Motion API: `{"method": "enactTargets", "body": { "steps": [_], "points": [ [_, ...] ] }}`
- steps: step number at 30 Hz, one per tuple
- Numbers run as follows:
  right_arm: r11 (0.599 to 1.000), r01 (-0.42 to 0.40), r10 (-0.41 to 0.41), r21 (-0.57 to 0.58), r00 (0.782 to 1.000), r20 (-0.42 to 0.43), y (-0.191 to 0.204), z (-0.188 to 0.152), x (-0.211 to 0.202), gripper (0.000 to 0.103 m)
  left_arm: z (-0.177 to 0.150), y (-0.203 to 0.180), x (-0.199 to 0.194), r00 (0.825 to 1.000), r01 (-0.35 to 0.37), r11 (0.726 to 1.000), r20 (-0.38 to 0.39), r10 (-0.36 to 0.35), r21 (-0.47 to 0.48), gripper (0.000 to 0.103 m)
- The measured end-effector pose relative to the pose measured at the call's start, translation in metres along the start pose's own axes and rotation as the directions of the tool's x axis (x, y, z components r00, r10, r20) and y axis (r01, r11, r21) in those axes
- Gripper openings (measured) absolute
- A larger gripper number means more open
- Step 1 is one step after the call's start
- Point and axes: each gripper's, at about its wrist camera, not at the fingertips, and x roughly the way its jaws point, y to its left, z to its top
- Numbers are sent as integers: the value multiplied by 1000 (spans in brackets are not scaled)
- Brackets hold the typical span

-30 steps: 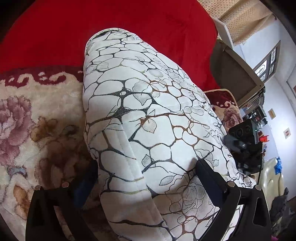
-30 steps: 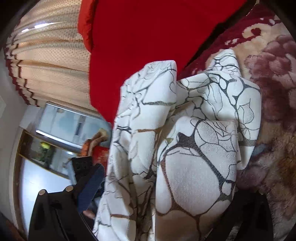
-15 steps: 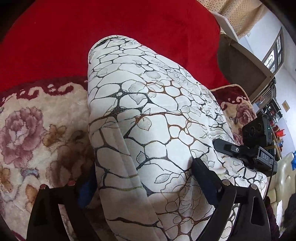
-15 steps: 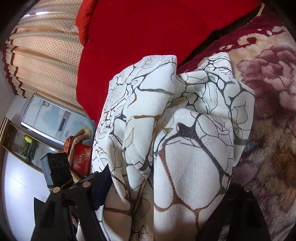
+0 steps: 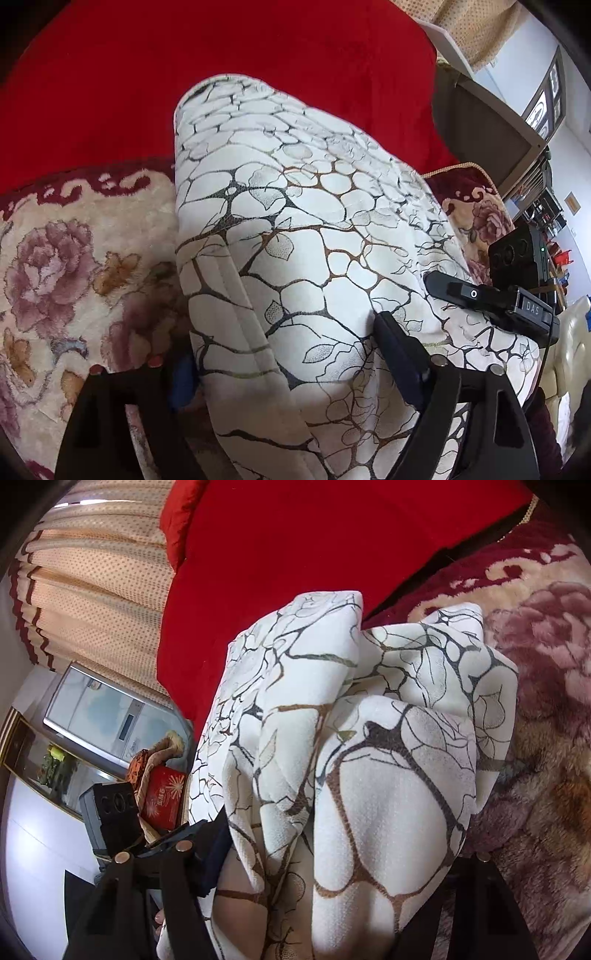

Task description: Fold large clothes

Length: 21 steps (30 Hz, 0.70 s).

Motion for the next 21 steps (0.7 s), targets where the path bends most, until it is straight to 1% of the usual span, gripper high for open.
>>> {"method": "enactTargets", "body": {
  "steps": [1, 2, 4, 5, 6, 7, 8, 10, 13, 15, 18, 21],
  "points": [
    [1000, 1, -1, 2, 1000, -1, 0, 0, 0, 71, 1, 5, 1, 1000, 13, 1000, -19, -13, -7, 96],
    [1000, 1, -1, 5, 1000, -3, -2, 1, 0, 71, 1, 9, 4, 999, 32, 999, -37, -32, -17, 97],
    [1000, -1, 1, 11, 1000, -8, -6, 1, 1, 71, 2, 17, 6, 995, 79, 995, -50, -81, -54, 97],
    [1000, -2, 3, 12, 1000, -7, -7, 1, 1, 71, 3, 21, 5, 994, 102, 992, -40, -105, -79, 97],
    [1000, -2, 2, 9, 1000, -5, -6, 1, 0, 71, 3, 24, 1, 993, 113, 989, -21, -116, -97, 88],
    [1000, -1, 1, 4, 1000, -2, -5, 1, -1, 71, 3, 25, -2, 993, 116, 988, -3, -117, -106, 77],
    [1000, 2, -2, -4, 1000, 4, -3, 0, -2, 70, 4, 26, -6, 993, 122, 986, 13, -121, -110, 74],
    [1000, 8, -8, -26, 1000, 10, 4, -1, -4, 69, 4, 26, -14, 991, 133, 985, 44, -129, -109, 62],
    [998, -2, 4, -57, 1000, 31, 20, -2, -8, 65, 4, 21, -27, 989, 130, 989, 79, -124, -76, 55],
    [996, -26, 31, -81, 998, 57, 33, -2, -14, 65, 3, 17, -38, 987, 124, 991, 107, -119, -46, 52],
    [991, -65, 76, -120, 993, 86, 53, -2, -19, 64, 3, 15, -59, 984, 101, 995, 151, -97, -23, 51],
    [981, -101, 119, -168, 988, 101, 74, -6, -17, 63, 2, 19, -88, 976, 64, 998, 211, -58, -19, 51]
  ]
}}
